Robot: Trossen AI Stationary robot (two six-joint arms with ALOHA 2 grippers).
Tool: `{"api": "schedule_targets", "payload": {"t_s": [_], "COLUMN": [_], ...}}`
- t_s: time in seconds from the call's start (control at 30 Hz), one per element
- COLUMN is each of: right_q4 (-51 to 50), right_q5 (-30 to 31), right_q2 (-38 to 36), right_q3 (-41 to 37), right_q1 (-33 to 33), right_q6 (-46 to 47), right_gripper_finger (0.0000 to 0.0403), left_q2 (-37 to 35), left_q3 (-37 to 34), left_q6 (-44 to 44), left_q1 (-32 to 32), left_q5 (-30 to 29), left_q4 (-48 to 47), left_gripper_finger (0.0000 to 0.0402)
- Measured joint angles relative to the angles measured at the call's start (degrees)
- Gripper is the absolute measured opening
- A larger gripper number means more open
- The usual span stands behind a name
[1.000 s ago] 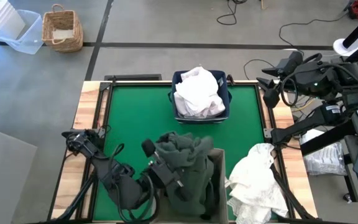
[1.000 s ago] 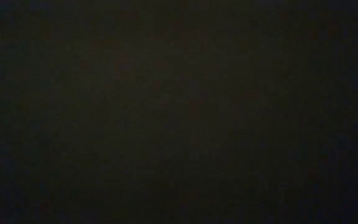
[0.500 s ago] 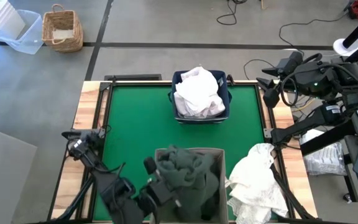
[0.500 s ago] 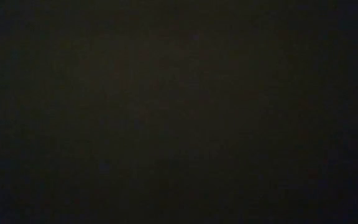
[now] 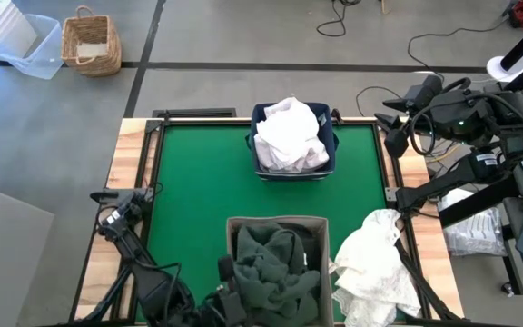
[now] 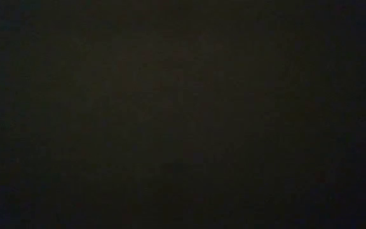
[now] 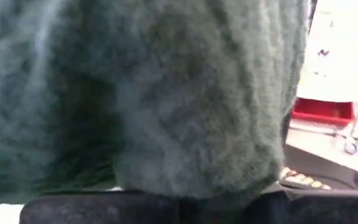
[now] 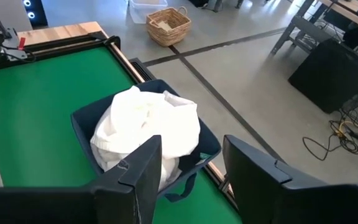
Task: Sort clothes
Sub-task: Put the green polo into the white laundry bin
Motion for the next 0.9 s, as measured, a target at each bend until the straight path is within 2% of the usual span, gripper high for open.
{"api": "schedule_targets", "payload": {"t_s": [0.17,0.3,0.47,0.73,0.9], "right_q4": [0.0,0.0,0.0,-0.2,-0.2], "right_q5": [0.0,0.0,0.0,0.0,0.0], "right_q2": [0.0,0.0,0.0,0.0,0.0], "right_q3": [0.0,0.0,0.0,0.0,0.0], "right_q1": [0.0,0.0,0.0,0.0,0.0], "right_q6": [0.0,0.0,0.0,0.0,0.0], "right_gripper_finger": [0.0169,0.0167,0.0159,0.0153,0.0161], "left_q2": [0.0,0.0,0.0,0.0,0.0], "left_q3": [0.0,0.0,0.0,0.0,0.0], "left_q6": [-12.3,-19.3,-20.7,-22.8,-24.4], "left_q1": [1.2,2.8,4.9,6.5,7.4], "left_q5": [1.7,7.3,14.8,19.6,24.8], "left_q4": [-13.3,-18.7,-20.2,-26.2,-29.7], "left_gripper_finger": [0.0017,0.0017,0.0017,0.0017,0.0017]}}
